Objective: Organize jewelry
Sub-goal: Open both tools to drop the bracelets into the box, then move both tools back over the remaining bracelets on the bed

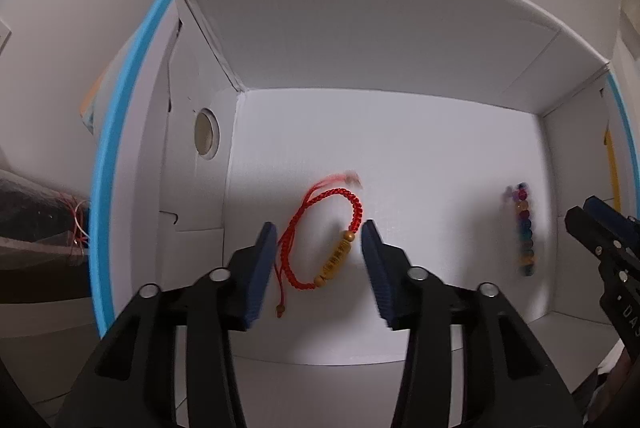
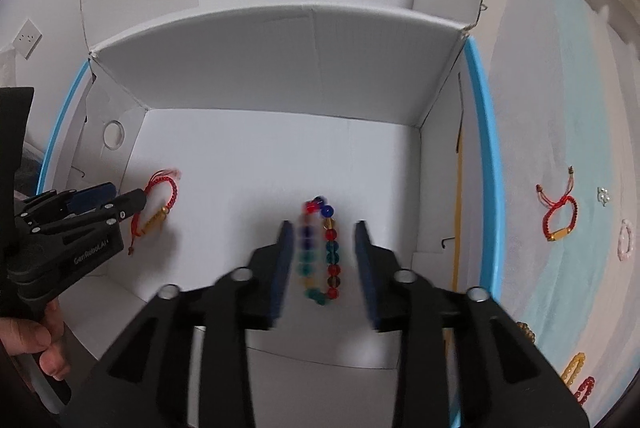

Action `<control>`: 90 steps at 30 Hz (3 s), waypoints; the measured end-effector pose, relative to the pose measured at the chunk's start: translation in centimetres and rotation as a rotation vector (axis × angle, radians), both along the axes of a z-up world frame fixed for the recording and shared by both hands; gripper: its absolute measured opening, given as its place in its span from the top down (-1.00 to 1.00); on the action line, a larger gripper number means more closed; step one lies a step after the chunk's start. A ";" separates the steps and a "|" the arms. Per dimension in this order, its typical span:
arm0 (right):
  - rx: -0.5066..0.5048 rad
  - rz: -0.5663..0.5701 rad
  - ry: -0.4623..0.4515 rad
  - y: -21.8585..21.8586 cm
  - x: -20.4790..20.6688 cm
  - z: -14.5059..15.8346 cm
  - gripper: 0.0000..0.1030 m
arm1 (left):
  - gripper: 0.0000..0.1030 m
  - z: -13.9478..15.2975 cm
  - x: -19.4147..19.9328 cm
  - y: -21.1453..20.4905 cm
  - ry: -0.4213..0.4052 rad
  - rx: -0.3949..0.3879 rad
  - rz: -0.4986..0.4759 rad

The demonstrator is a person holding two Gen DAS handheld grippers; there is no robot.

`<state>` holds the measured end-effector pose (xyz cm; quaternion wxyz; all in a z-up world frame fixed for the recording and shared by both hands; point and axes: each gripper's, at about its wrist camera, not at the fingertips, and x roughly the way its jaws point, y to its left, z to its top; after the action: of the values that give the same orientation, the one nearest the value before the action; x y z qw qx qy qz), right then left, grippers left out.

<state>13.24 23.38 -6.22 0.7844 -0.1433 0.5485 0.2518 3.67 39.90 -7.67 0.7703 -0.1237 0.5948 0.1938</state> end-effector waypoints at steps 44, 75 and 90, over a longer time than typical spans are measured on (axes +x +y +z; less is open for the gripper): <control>0.111 -0.213 -0.252 -16.4 -3.5 11.2 -0.85 | -0.89 10.4 -0.9 -14.3 -0.293 0.077 -0.181; 0.065 -0.552 -0.271 -40.9 -5.9 9.0 -0.85 | -0.89 7.7 3.0 -36.2 -0.351 0.024 -0.549; 0.023 -0.623 -0.149 -46.9 -5.9 -0.5 -0.85 | -0.89 -1.1 4.8 -38.1 -0.253 0.008 -0.589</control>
<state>7.35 -23.48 -6.77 0.8633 0.0224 0.5041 -0.0055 8.43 1.78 -8.81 0.8615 0.0335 0.5040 -0.0521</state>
